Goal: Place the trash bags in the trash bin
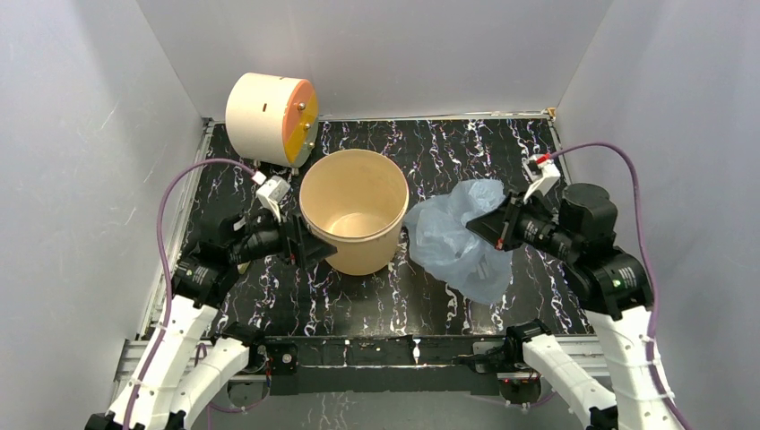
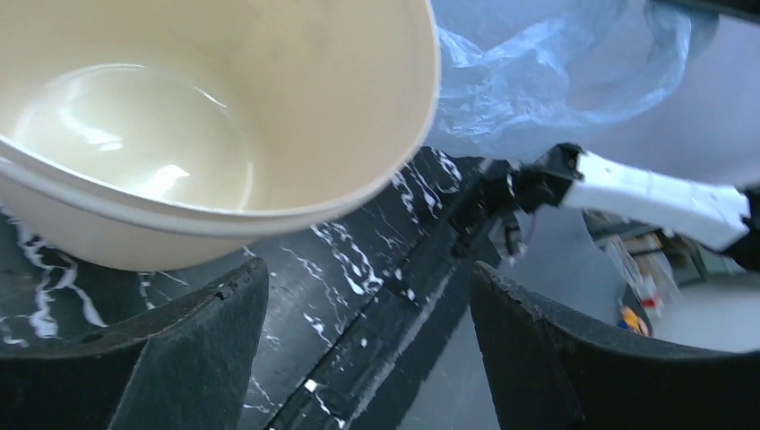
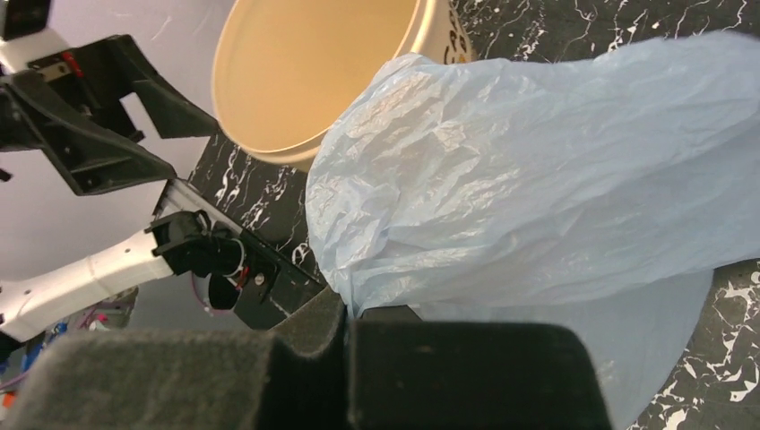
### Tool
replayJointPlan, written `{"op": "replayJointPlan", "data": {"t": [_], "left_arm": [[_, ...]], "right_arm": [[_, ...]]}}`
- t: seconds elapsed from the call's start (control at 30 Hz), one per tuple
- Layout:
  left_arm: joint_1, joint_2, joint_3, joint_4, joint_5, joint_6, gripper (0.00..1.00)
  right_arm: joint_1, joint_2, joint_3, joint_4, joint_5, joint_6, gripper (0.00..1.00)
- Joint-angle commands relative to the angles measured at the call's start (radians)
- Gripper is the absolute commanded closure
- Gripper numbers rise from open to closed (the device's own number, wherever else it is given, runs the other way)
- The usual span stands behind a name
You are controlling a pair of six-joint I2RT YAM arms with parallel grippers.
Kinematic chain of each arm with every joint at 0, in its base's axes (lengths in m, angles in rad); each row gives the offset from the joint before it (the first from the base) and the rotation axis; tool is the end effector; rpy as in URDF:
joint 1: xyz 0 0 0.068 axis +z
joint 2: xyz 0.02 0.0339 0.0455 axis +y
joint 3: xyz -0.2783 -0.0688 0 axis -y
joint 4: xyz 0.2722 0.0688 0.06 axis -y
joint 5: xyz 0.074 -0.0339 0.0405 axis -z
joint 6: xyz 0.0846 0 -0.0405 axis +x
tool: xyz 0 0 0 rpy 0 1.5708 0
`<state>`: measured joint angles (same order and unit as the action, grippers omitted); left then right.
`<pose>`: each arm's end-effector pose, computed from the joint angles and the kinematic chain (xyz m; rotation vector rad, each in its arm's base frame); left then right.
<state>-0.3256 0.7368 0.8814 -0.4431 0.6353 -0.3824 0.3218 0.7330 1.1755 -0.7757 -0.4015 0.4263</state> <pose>0.1833 -0.1149 0.3573 0.4064 1.9083 -1.0701 0.1574 0.0873 0.4208 -0.1809 1.9684 0.8796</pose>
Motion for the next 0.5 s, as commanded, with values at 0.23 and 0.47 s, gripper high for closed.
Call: {"op": "replayJointPlan", "data": {"t": [0.23, 0.47], "left_arm": [[-0.006, -0.157, -0.028, 0.012, 0.189, 0.01, 0.22], [-0.006, -0.184, -0.103, 0.003, 0.255, 0.076, 0.21]], "right_arm": [[-0.003, -0.029, 0.152, -0.135, -0.081, 0.005, 1.0], [-0.003, 0.013, 0.215, -0.154, -0.23, -0.001, 1.0]]}}
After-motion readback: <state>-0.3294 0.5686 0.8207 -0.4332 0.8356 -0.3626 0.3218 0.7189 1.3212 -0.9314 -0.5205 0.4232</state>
